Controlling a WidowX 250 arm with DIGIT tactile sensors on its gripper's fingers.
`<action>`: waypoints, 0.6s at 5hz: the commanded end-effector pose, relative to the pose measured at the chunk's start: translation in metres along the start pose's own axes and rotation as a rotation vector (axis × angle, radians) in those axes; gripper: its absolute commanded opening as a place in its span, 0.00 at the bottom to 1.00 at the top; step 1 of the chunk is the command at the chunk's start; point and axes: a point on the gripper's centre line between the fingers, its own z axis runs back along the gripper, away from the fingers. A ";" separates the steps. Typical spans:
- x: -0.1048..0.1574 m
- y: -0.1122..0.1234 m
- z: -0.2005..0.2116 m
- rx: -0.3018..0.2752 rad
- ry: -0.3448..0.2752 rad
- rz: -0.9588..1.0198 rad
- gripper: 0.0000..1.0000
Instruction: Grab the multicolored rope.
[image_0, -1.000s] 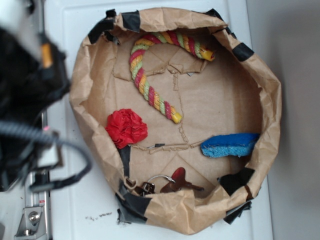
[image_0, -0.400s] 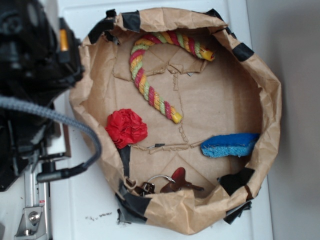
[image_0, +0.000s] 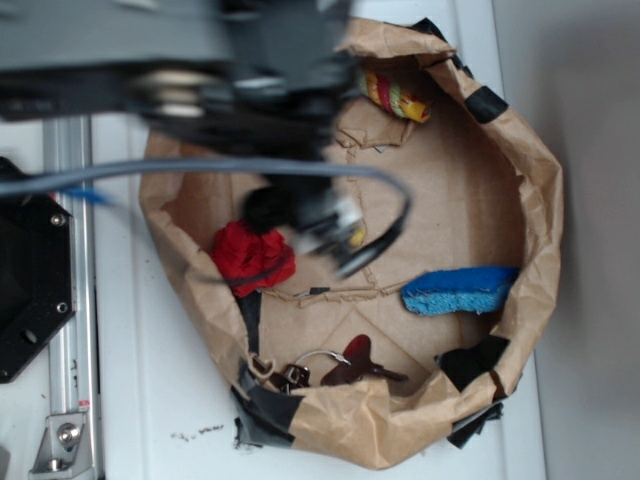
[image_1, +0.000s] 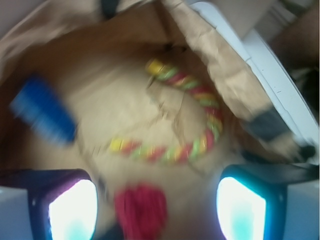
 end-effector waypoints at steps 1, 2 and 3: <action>0.030 0.032 -0.036 0.042 -0.012 0.239 1.00; 0.025 0.038 -0.042 0.058 0.005 0.279 1.00; 0.018 0.042 -0.043 0.064 0.028 0.305 1.00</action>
